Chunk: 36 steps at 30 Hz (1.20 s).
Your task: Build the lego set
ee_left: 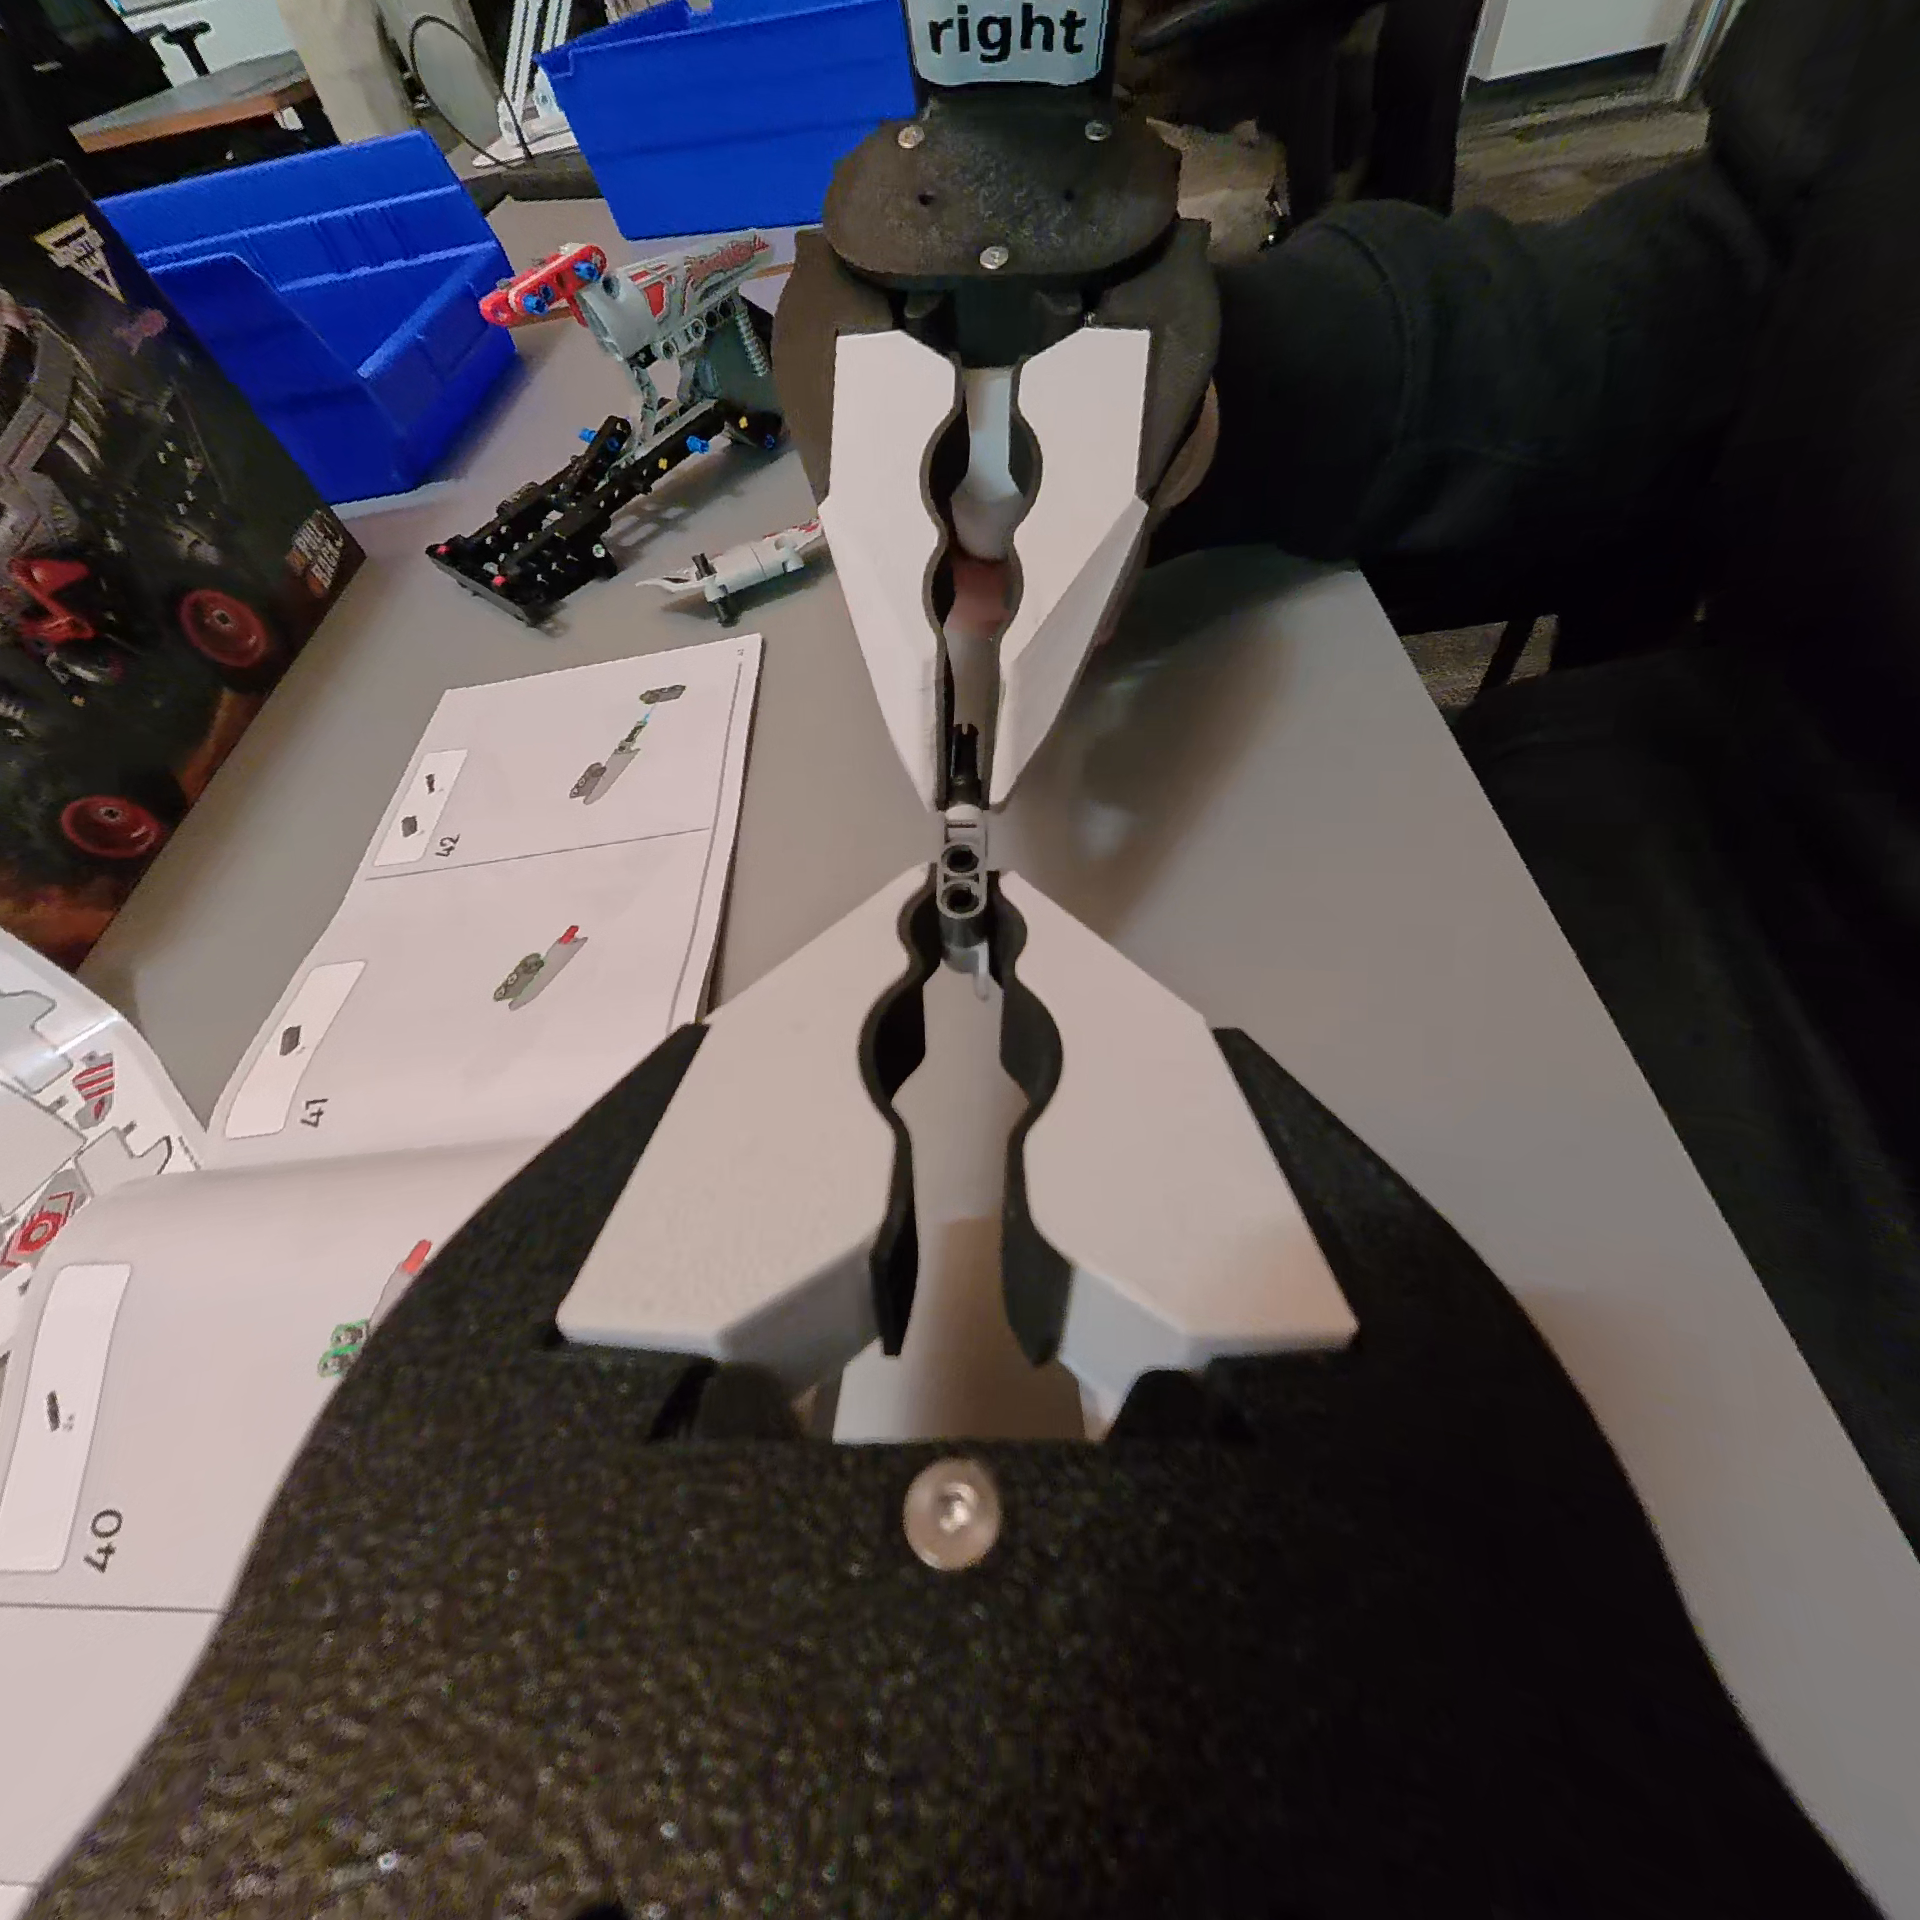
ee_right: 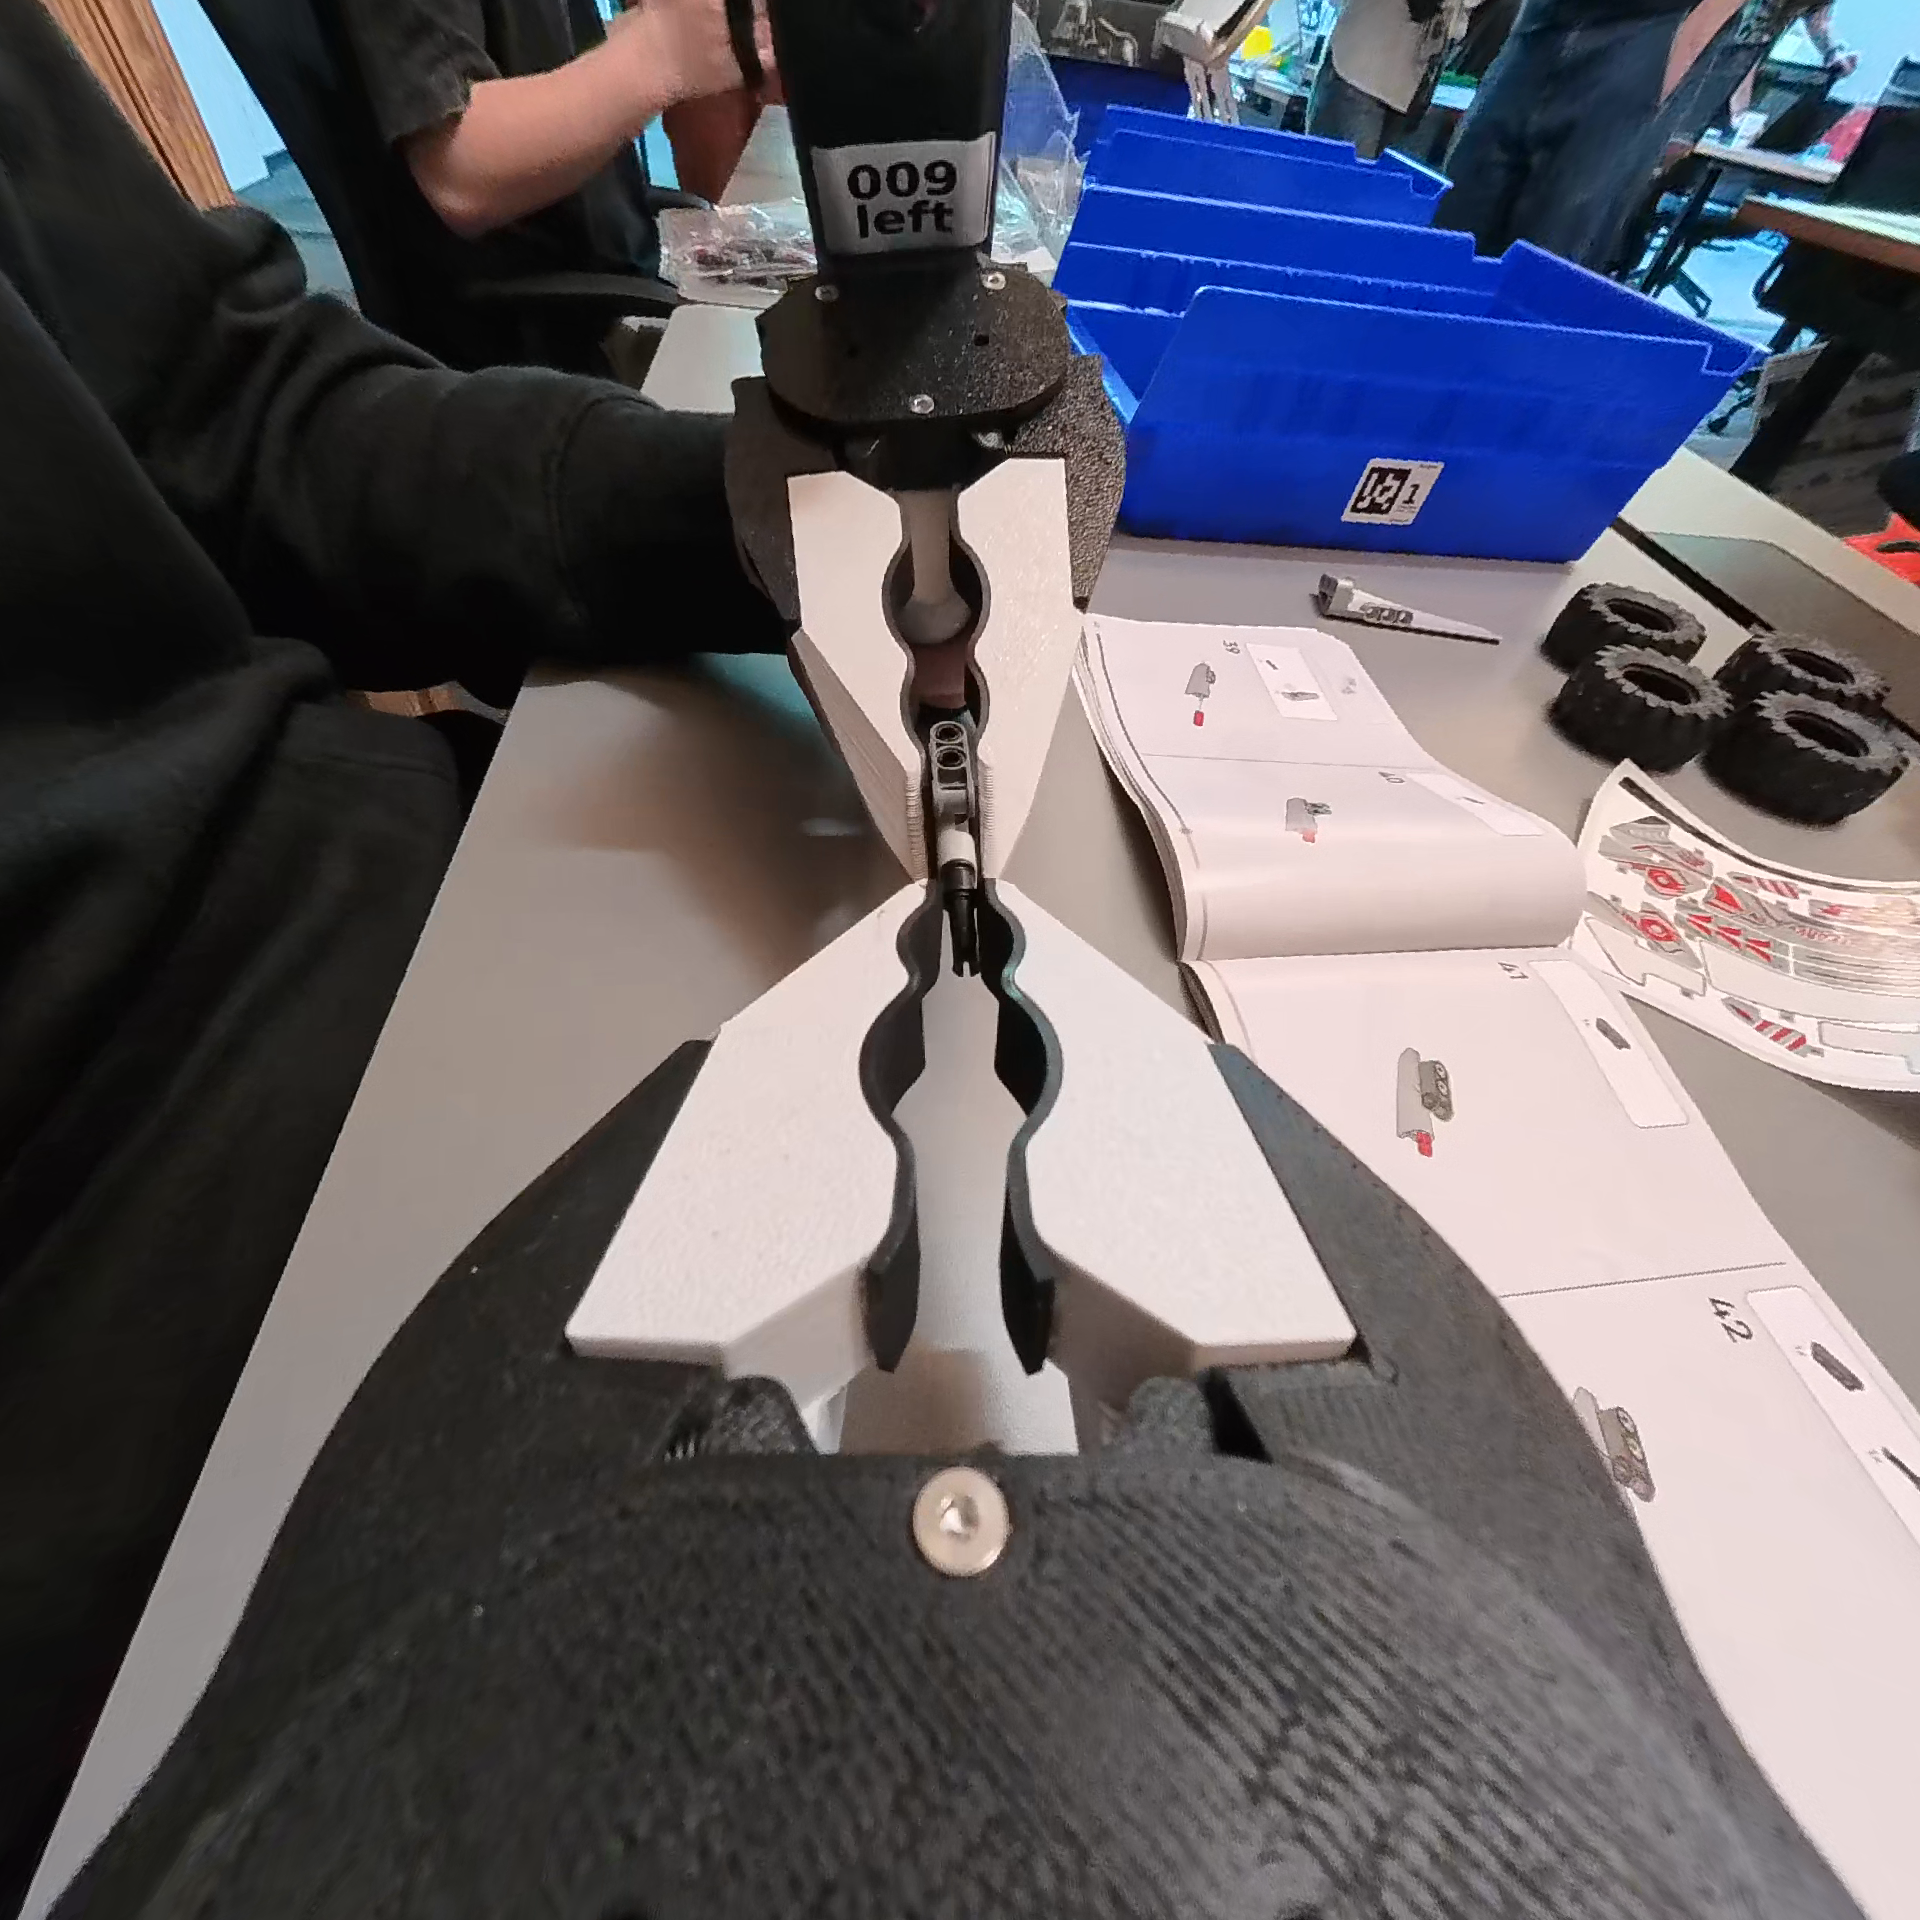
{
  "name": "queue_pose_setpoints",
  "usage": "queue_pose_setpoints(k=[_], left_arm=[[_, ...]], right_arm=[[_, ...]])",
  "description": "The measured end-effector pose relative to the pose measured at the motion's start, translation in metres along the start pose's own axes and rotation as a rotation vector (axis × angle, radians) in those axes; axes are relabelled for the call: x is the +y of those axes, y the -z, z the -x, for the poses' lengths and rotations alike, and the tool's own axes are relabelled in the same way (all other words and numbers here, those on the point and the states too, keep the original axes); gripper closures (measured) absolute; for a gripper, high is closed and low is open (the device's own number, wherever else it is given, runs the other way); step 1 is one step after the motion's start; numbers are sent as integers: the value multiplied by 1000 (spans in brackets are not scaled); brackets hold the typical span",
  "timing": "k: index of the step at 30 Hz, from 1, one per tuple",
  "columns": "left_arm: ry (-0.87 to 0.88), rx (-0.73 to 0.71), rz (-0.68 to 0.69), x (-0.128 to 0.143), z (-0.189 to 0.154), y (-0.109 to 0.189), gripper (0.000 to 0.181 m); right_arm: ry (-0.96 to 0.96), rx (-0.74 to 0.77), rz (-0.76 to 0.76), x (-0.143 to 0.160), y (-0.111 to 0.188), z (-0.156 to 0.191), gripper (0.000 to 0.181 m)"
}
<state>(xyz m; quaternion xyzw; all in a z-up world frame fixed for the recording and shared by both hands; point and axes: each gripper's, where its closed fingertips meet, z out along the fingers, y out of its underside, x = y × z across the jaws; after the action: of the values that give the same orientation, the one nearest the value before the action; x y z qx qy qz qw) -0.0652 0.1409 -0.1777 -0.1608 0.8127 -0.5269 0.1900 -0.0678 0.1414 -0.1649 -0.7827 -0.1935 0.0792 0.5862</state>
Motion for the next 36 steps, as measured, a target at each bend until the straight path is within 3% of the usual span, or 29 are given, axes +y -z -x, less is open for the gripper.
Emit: queue_pose_setpoints(k=[32, 36], left_arm=[[12, -25, -15, -3, 3, 0, 177], [11, -44, -7, -2, 5, -1, 167]], right_arm=[[-32, 0, -9, -1, 0, -4, 176], [-29, 10, 33, 4, -4, -4, 176]])
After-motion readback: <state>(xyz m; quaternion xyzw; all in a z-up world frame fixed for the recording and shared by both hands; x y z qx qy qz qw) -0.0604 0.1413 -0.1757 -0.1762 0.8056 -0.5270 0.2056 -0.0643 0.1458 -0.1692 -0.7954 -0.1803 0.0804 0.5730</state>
